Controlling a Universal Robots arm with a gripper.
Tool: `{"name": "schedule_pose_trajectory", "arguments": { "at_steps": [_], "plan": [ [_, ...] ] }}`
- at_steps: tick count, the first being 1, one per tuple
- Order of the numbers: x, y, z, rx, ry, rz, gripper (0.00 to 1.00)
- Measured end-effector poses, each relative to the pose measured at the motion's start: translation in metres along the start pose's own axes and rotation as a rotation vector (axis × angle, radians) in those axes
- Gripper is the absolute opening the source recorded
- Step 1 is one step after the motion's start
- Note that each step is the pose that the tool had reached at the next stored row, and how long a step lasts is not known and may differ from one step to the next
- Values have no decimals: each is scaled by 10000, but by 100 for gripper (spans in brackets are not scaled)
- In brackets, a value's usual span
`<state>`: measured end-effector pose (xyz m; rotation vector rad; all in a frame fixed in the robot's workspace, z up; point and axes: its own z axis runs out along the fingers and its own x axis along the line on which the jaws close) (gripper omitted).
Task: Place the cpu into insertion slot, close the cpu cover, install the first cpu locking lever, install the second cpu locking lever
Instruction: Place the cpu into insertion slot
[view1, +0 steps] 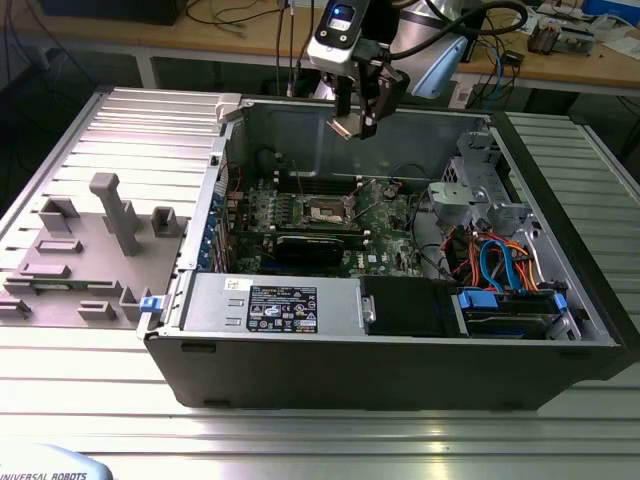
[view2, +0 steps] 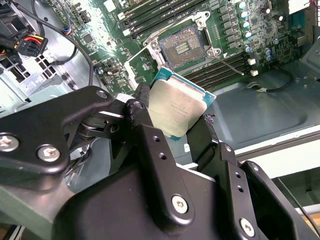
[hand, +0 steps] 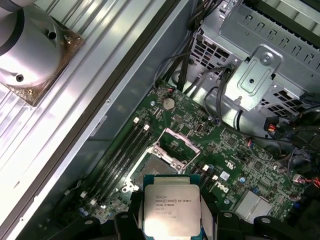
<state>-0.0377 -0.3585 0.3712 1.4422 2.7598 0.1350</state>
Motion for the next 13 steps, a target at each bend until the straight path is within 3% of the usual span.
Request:
{"name": "schedule_pose_trajectory", "arguments": {
  "at_steps": [13],
  "plan": [
    [0, 0, 0, -17, -80, 905, 54]
  ]
}}
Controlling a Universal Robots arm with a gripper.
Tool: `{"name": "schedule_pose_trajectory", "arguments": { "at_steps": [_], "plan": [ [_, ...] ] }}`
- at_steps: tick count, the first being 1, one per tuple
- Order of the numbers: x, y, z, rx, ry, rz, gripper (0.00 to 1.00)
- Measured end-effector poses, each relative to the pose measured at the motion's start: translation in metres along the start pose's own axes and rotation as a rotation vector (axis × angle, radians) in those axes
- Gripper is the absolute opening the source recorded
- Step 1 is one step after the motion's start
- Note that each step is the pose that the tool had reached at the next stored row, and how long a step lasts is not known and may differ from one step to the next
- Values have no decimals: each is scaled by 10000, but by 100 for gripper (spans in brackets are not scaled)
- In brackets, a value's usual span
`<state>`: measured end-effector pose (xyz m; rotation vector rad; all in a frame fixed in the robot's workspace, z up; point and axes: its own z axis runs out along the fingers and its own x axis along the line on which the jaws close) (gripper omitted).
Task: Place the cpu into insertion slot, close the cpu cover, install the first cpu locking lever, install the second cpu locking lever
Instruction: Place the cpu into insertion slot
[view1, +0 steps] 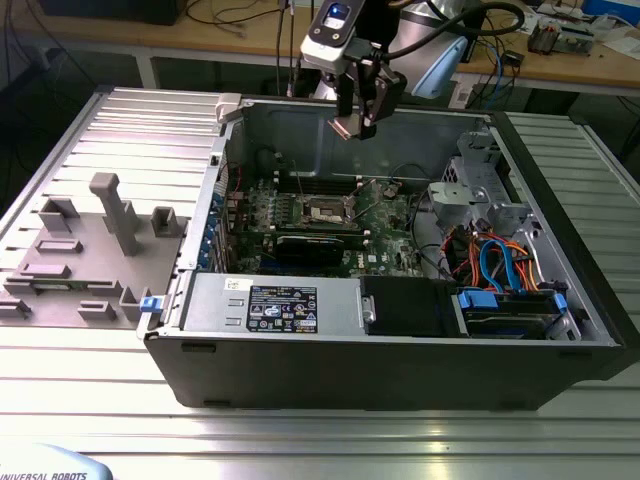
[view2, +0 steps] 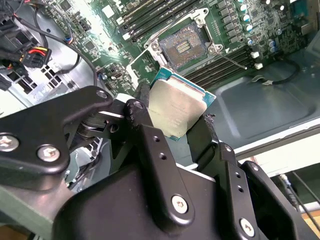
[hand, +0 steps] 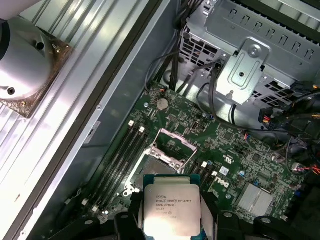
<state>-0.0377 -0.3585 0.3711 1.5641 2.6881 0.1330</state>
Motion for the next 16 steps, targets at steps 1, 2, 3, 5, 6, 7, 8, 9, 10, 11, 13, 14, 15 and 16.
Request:
{"name": "schedule_pose_trajectory", "arguments": {
  "at_steps": [1, 2, 3, 5, 6, 7, 8, 9, 10, 11, 13, 14, 15, 16],
  "plan": [
    [0, 0, 0, -1, -7, 73, 54],
    [0, 0, 0, -3, -13, 155, 54],
    [0, 0, 0, -5, -24, 270, 54],
    [0, 0, 0, -5, -28, 313, 54],
    [0, 0, 0, -5, -29, 322, 54],
    [0, 0, 0, -6, -29, 331, 54],
    [0, 0, 0, -6, -29, 336, 54],
    [0, 0, 0, -6, -31, 343, 54],
    [0, 0, 0, -6, -31, 346, 54],
    [0, 0, 0, -6, -32, 350, 54],
    [0, 0, 0, -6, -32, 359, 54],
    [0, 0, 0, -7, -32, 364, 54],
    [0, 0, 0, -6, -33, 370, 54],
    [0, 0, 0, -7, -34, 378, 54]
  ]
}}
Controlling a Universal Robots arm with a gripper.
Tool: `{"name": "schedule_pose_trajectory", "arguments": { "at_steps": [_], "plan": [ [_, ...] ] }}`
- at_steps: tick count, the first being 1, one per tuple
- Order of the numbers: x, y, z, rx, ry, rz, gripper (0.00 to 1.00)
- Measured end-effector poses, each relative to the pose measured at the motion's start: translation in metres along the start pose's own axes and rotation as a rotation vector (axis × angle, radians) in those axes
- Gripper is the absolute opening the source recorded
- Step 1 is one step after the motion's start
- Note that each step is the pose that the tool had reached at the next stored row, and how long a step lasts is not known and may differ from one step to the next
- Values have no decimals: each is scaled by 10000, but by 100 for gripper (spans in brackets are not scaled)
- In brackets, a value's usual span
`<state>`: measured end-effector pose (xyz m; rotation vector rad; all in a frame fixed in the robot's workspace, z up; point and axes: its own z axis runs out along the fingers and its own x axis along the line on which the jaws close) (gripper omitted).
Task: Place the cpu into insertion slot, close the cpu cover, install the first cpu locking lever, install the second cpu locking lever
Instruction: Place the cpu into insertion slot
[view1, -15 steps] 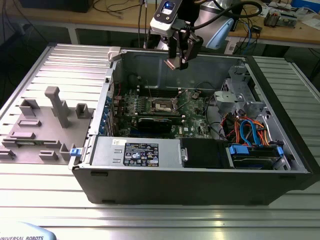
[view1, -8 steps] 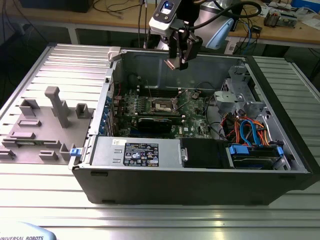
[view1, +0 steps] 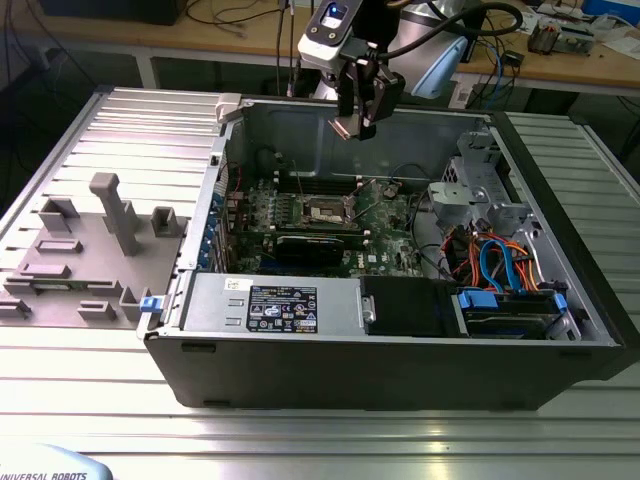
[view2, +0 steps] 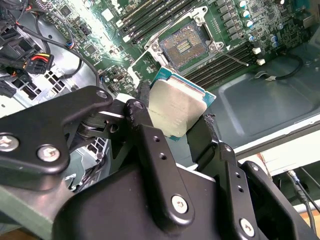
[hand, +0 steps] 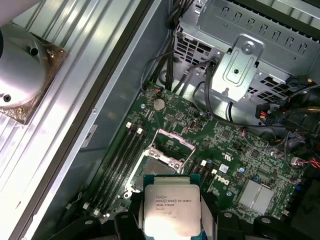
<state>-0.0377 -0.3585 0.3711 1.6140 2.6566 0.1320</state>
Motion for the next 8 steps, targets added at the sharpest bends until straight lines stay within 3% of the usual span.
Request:
{"name": "schedule_pose_trajectory", "arguments": {
  "at_steps": [8],
  "plan": [
    [0, 0, 0, -1, -6, 77, 54]
  ]
}}
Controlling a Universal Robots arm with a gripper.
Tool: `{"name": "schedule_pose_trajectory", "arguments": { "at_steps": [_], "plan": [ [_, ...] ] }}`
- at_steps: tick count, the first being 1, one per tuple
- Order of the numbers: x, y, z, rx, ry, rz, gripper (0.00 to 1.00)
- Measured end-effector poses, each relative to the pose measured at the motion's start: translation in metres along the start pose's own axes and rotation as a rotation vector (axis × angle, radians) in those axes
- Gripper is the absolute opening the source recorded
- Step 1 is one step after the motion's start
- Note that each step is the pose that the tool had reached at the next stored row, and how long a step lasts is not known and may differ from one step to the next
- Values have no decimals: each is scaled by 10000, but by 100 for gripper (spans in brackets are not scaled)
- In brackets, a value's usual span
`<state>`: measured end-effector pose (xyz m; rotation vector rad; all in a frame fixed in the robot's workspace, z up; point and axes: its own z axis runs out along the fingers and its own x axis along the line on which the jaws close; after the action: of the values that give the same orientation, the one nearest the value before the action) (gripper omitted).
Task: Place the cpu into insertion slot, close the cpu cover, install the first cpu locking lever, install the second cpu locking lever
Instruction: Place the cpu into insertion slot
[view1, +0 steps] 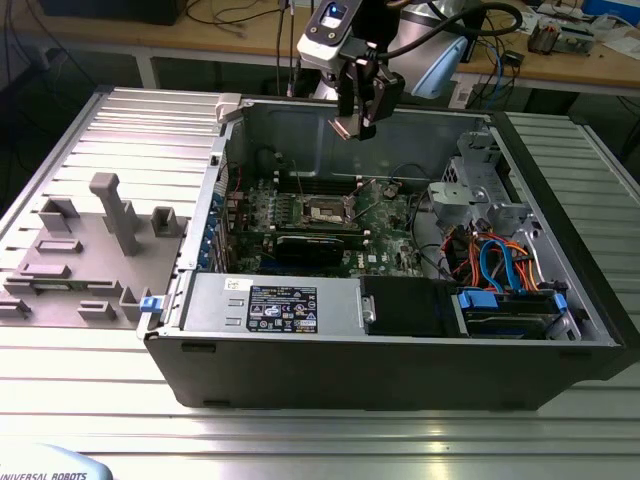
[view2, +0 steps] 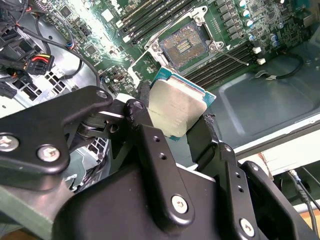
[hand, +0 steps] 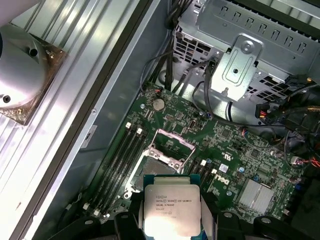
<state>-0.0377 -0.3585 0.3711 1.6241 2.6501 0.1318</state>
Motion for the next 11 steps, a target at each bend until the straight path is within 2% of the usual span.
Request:
{"name": "schedule_pose_trajectory", "arguments": {
  "at_steps": [7, 11],
  "plan": [
    [0, 0, 3, -9, -44, 495, 54],
    [0, -1, 8, -10, -59, 627, 54]
  ]
}}
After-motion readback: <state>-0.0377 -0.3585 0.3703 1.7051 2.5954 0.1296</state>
